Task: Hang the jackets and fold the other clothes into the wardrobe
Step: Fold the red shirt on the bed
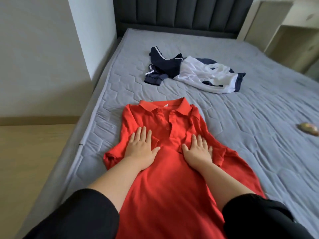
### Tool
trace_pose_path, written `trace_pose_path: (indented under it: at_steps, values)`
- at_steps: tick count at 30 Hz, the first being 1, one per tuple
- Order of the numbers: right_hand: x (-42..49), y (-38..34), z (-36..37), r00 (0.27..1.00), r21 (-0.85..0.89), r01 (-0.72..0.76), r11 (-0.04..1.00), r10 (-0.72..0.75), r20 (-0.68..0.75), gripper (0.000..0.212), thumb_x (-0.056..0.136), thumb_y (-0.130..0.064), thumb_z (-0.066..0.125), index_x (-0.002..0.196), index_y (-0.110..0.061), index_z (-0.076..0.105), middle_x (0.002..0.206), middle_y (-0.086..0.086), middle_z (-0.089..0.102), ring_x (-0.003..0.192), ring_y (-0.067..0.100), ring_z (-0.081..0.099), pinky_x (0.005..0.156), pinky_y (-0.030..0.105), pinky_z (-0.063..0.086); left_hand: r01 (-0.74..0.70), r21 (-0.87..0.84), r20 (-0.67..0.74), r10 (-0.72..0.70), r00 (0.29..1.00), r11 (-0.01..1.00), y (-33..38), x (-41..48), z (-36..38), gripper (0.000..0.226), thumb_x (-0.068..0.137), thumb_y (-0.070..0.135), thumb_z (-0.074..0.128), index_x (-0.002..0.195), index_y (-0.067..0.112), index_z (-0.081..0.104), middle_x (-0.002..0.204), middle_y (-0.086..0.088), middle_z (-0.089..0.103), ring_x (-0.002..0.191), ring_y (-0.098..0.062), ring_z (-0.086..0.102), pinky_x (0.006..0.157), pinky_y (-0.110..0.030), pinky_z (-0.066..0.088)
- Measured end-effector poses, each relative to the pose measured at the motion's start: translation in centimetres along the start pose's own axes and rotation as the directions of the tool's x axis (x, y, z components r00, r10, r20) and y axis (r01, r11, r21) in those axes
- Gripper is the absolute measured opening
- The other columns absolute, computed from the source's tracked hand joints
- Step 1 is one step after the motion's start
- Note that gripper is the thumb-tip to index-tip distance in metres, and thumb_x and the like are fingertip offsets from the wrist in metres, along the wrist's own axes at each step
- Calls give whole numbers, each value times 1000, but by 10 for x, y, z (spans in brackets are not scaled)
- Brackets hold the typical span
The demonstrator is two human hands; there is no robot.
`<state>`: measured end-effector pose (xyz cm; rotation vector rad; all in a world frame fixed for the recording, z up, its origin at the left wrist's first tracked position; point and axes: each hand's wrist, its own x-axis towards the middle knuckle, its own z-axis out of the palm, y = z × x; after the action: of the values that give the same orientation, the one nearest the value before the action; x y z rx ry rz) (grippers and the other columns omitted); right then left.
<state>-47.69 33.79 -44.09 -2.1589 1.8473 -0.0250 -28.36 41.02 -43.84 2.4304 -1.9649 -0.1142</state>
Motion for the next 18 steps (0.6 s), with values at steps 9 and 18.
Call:
trace_pose_path:
  at_steps: [9,18]
  values:
    - [-27,6,3,915,74,161,984,-121,-385,47,92,-43,46,125,-12,57,134,11,53,125,28,43,103,38,31,-24,10,-69,24,997,1000,-1,0,3,76,95,59,24,153,14,5,160,-10,1,148,-23,-3,119,-40,2]
    - [48,-32,-53,866,227,238,944,-100,-491,29,91,-26,50,105,-5,64,117,16,57,115,34,44,99,41,35,-104,35,-234,109,966,994,-4,2,12,71,93,50,30,153,23,3,161,-6,-1,148,-20,-6,117,-43,-2]
